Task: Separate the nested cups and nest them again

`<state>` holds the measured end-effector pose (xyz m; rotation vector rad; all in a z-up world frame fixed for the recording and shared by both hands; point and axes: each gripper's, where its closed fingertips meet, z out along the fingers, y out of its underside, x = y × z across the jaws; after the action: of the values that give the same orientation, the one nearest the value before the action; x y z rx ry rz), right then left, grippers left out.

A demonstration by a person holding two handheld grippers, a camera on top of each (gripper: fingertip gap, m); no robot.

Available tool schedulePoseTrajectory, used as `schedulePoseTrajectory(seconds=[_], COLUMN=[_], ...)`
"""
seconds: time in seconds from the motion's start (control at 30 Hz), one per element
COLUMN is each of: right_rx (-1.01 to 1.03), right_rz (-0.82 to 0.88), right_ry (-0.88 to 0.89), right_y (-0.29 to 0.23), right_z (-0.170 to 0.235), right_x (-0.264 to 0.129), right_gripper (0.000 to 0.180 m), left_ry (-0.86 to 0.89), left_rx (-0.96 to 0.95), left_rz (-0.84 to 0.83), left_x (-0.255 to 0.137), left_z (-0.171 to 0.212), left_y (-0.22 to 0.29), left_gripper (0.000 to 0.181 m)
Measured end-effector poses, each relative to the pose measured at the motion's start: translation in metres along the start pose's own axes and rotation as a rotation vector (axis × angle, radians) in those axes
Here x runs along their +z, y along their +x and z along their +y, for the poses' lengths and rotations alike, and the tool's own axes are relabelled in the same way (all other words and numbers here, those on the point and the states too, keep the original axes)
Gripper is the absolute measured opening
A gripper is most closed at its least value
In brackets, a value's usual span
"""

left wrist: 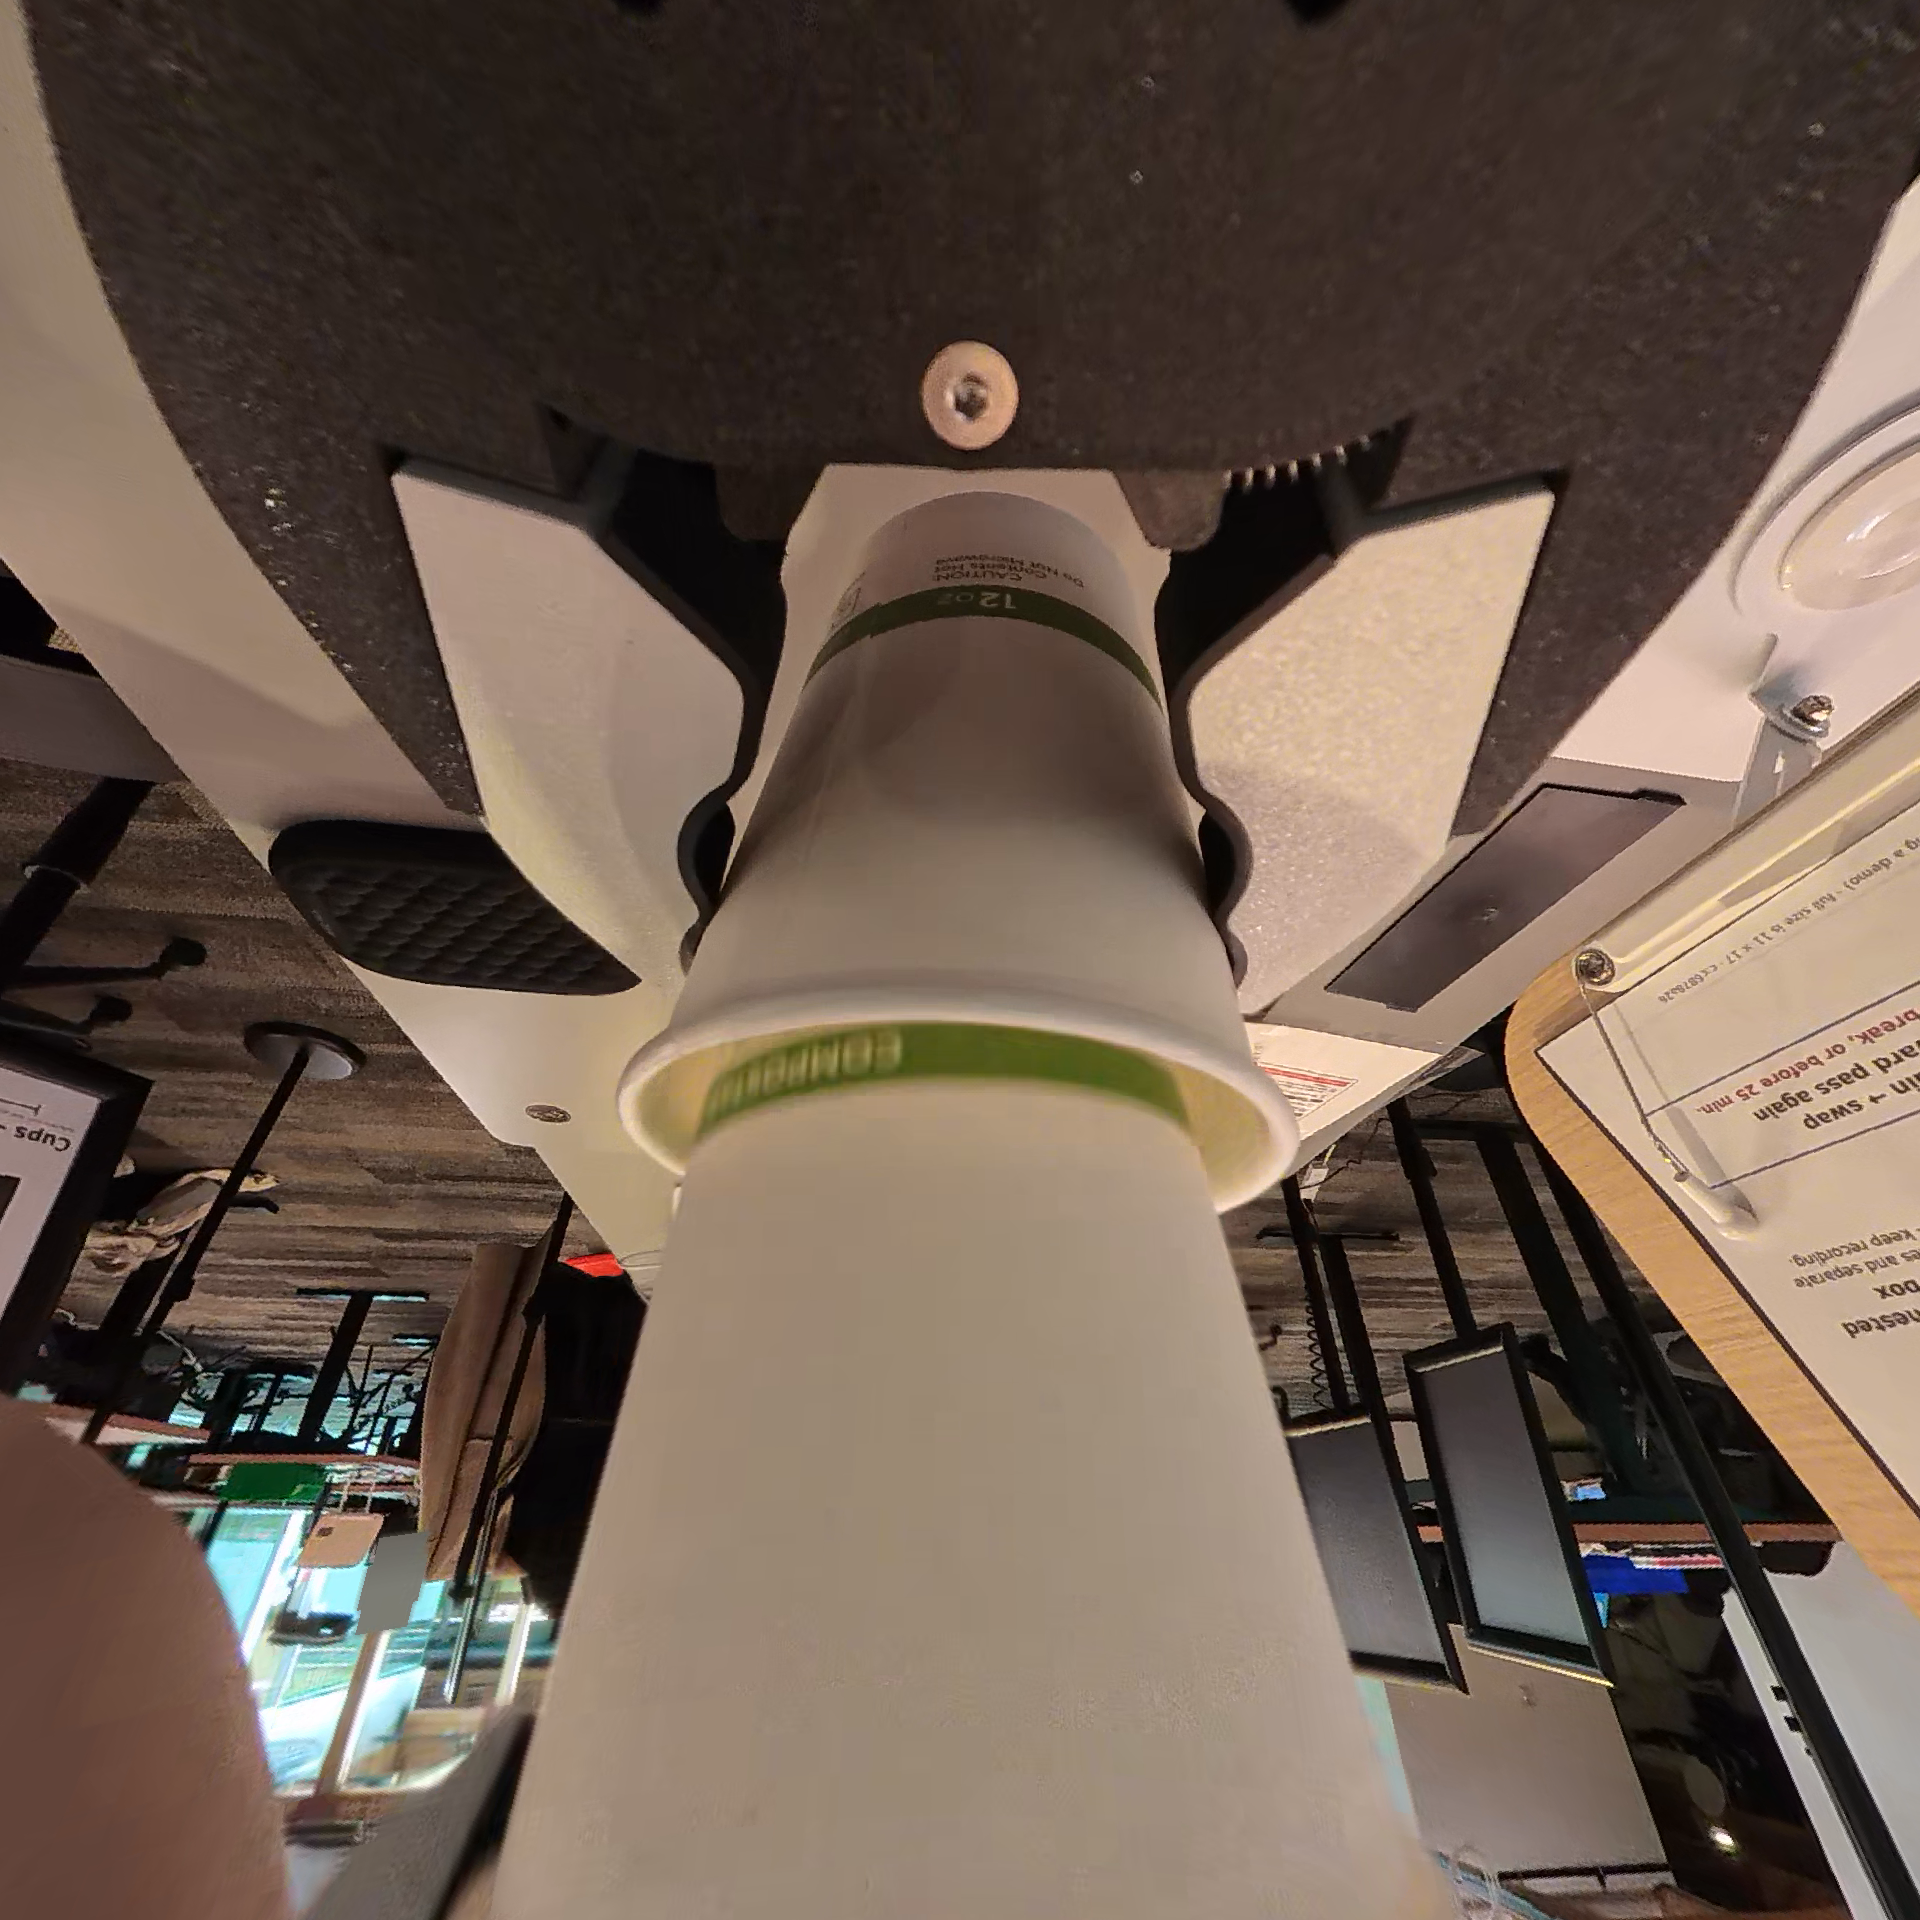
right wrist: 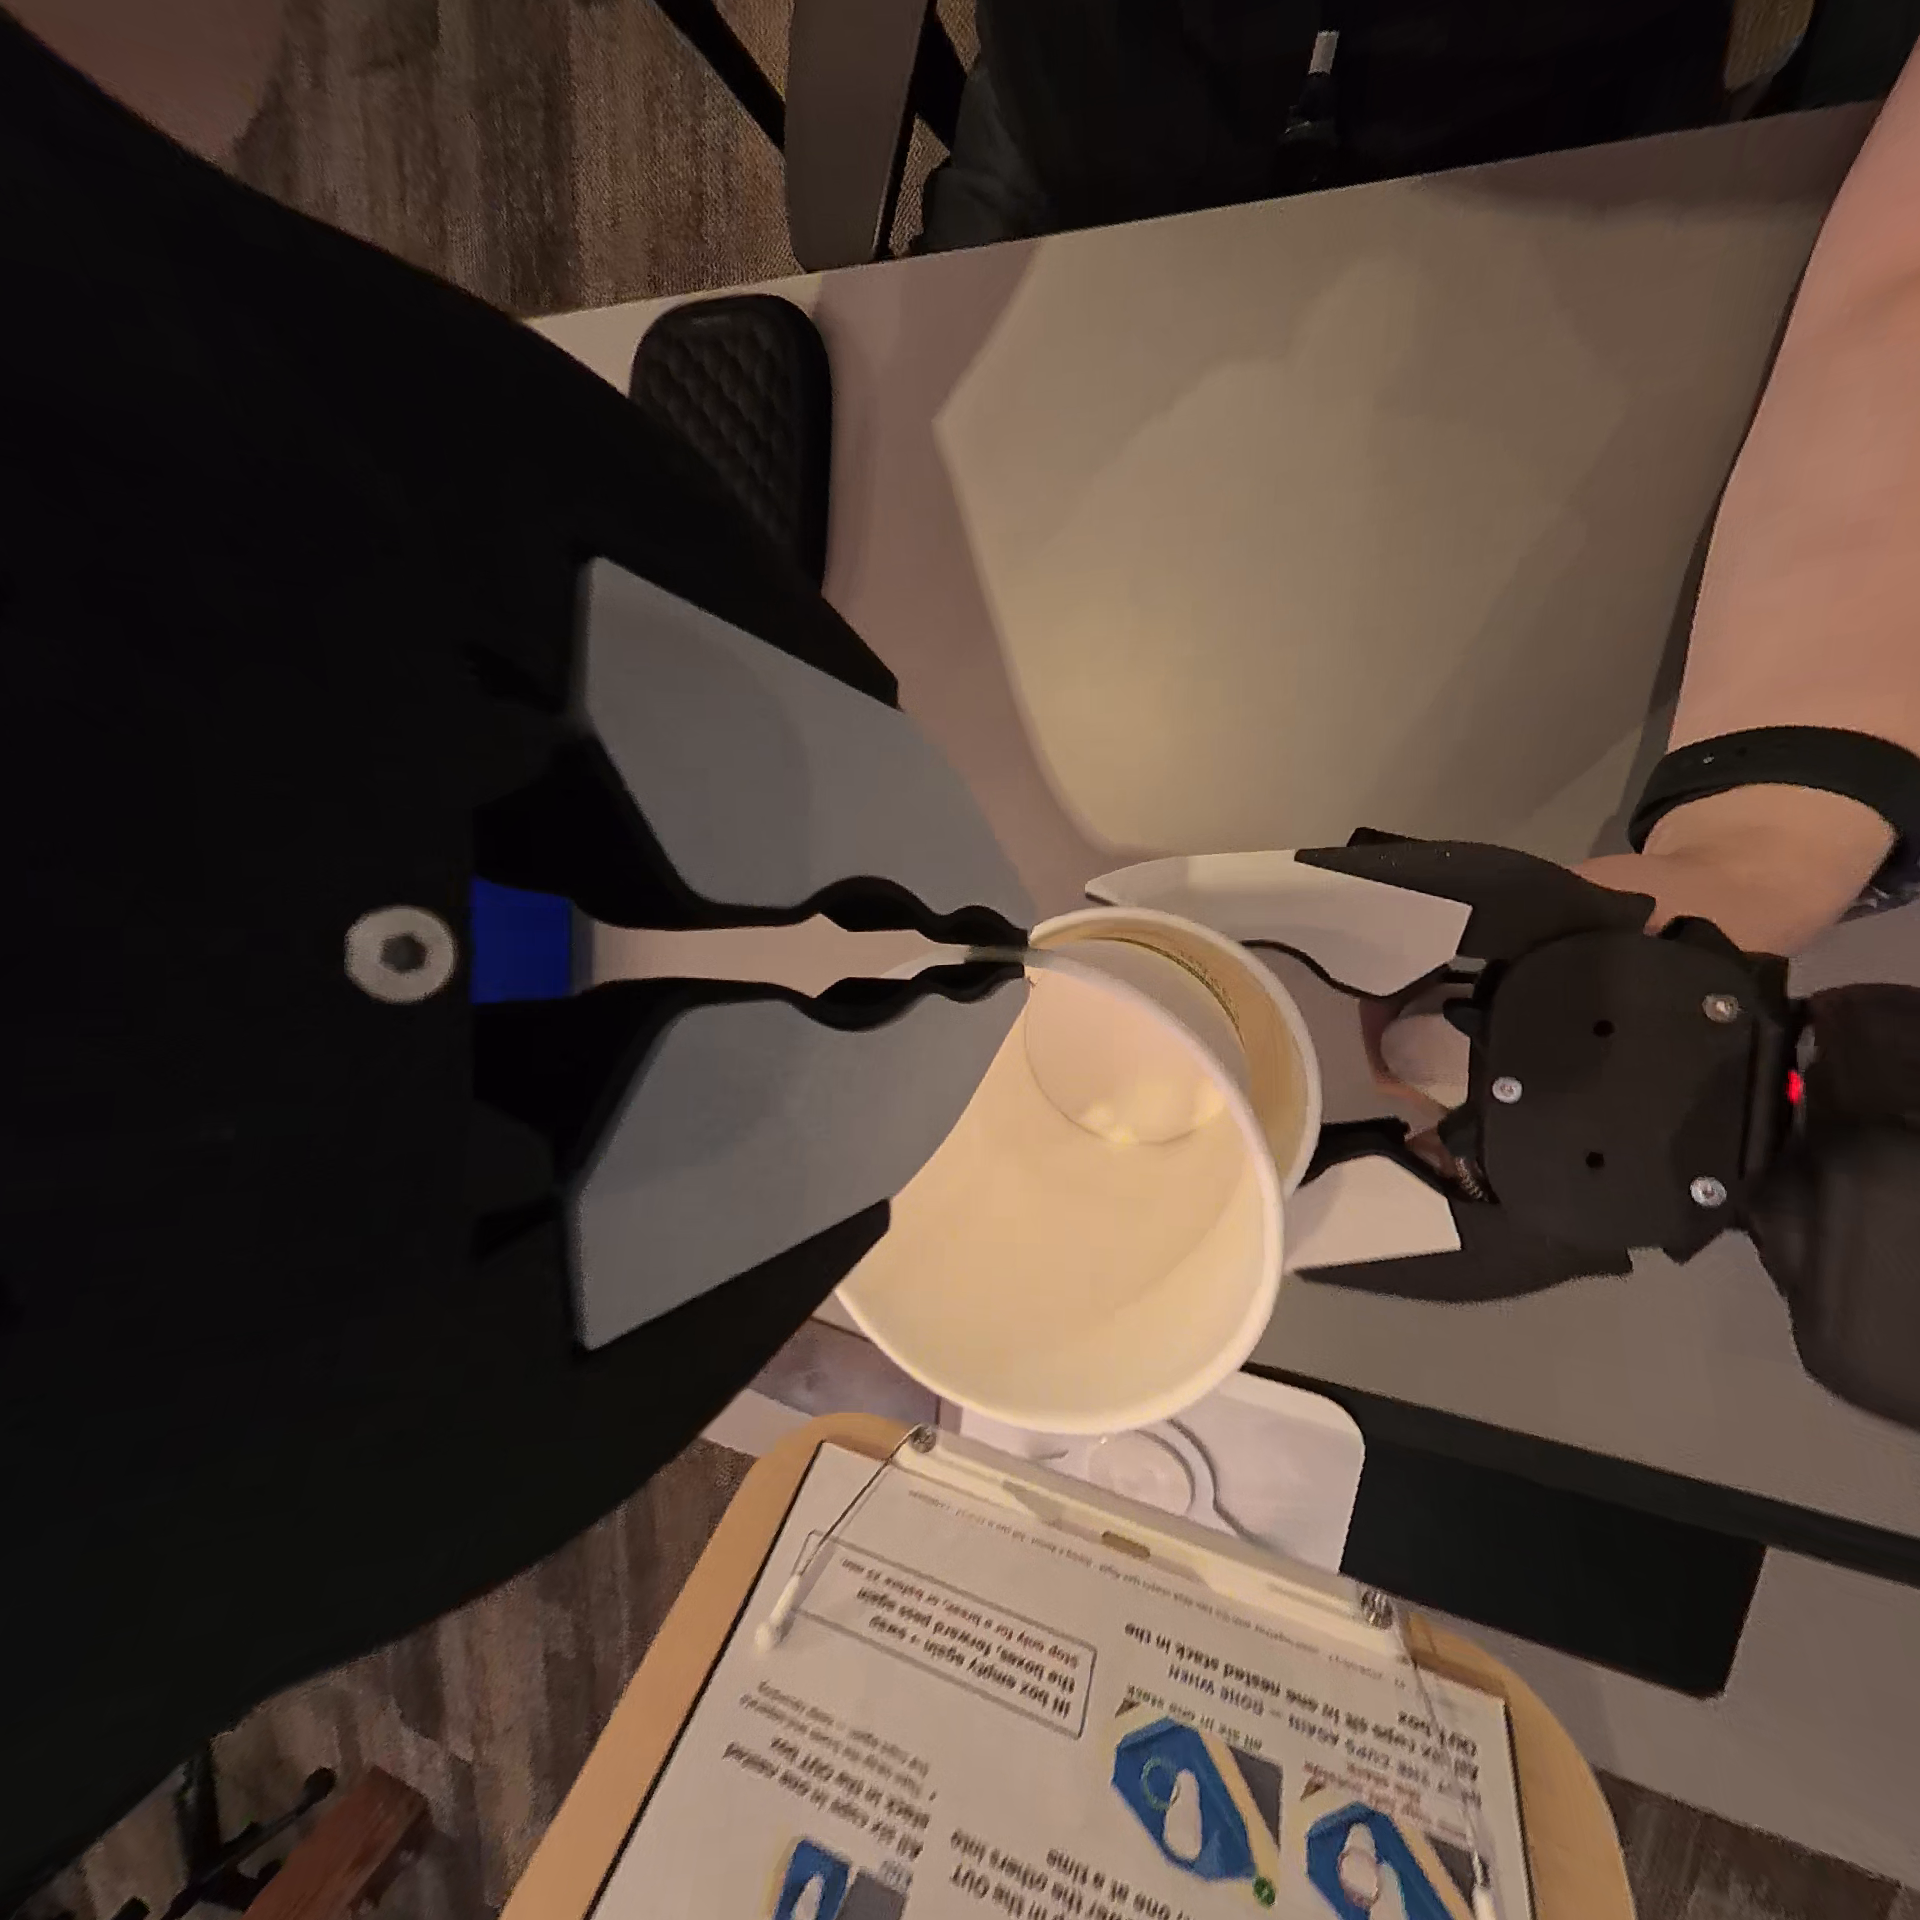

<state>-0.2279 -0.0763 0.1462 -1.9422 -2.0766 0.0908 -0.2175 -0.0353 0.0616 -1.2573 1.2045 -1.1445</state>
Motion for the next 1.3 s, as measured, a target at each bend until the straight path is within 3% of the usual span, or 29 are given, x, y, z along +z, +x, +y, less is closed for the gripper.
schedulePoseTrajectory(seconds=[0.27,0.63,0.8,1.03,1.3], right_rx=[0.071,0.177,0.312,0.588,0.868], right_rz=[0.073,0.106,0.146,0.185,0.232], right_ry=[0.008,0.008,-0.034,-0.159,-0.28], right_y=[0.016,0.01,-0.007,-0.056,-0.12], right_z=[0.006,0.063,0.134,0.265,0.403], right_x=[-0.057,-0.07,-0.085,-0.095,-0.07], right_gripper=[0.003,0.002,0.002,0.002,0.002], left_ry=[-0.017,-0.046,-0.033,-0.012,-0.032], left_rx=[-0.008,-0.025,-0.036,-0.046,-0.04], left_rz=[0.015,0.013,0.004,-0.013,0.0], left_x=[0.005,0.006,0.001,-0.006,0.001], left_z=[0.006,0.017,0.015,0.01,0.015], left_y=[0.002,-0.002,-0.007,-0.013,-0.008], left_gripper=[0.089,0.089,0.089,0.089,0.09])
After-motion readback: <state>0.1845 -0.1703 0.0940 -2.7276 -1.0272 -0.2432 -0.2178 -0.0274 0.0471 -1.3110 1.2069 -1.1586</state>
